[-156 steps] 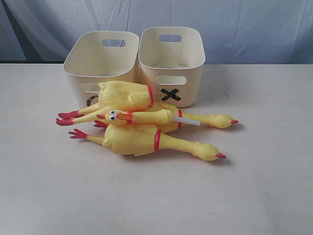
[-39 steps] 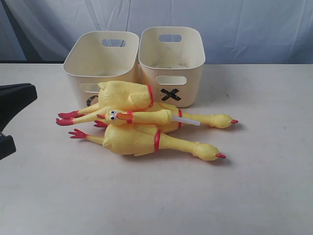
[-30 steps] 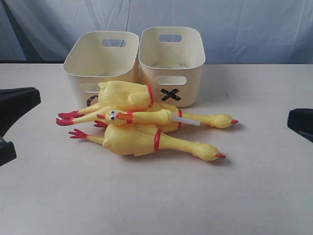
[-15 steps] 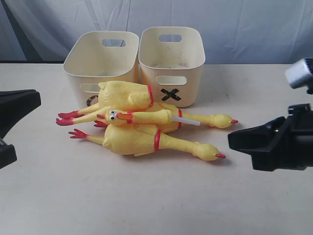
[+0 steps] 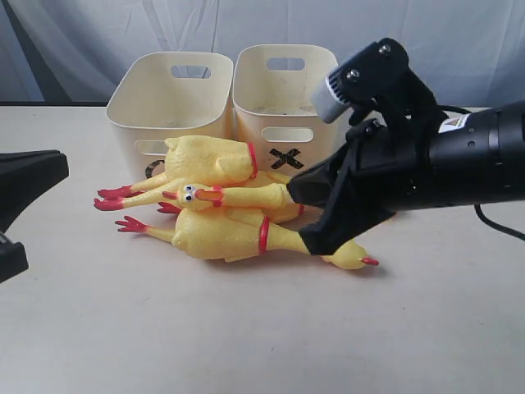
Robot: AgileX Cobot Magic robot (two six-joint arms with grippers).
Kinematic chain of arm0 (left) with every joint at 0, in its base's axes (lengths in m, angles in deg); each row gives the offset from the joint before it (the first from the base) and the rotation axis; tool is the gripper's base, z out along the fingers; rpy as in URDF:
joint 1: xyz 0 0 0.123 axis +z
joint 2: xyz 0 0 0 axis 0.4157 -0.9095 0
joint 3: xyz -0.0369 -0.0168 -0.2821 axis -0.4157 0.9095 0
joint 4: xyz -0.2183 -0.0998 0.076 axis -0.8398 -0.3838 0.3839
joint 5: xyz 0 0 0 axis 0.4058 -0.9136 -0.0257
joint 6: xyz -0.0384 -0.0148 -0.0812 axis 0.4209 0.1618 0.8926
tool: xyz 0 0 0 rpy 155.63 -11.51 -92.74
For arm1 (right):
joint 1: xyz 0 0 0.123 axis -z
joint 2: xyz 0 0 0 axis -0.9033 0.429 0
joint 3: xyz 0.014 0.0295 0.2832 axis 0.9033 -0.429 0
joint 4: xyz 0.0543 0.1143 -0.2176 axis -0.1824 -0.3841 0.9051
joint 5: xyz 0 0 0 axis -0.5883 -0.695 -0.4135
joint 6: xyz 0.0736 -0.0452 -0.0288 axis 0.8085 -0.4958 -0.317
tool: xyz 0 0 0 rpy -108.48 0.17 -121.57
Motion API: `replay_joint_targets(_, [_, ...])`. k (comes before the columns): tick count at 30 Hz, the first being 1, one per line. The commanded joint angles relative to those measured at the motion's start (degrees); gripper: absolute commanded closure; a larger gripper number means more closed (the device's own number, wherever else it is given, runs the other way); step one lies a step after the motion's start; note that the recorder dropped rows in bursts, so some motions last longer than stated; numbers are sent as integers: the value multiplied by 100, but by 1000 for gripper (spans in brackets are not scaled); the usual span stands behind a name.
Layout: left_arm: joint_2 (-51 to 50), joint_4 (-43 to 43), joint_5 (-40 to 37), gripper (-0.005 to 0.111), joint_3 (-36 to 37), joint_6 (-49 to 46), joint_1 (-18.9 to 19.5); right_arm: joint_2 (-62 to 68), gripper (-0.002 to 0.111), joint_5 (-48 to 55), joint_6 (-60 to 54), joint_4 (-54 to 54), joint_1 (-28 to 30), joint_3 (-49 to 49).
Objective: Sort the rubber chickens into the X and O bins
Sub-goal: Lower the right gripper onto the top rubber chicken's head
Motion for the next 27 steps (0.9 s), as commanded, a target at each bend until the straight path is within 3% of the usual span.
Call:
replay_joint_targets(1, [-18,5,-1,106,-33,25,-3,113,108,-522,-179,309,-83,218])
replay_joint_targets(10, [-18,-20,-29,106,-33,25,-3,625,108,-872,-1390,344,-83,268])
replay_joint_targets(17, [-18,1,-39,106,-33,25,-3,693,108,-1855,-1910,437,-1006,279])
replay_joint_targets(27, [-18,13,-39,106,-33,30,-3,1637,108,-2224,-1981,437,-1403,279])
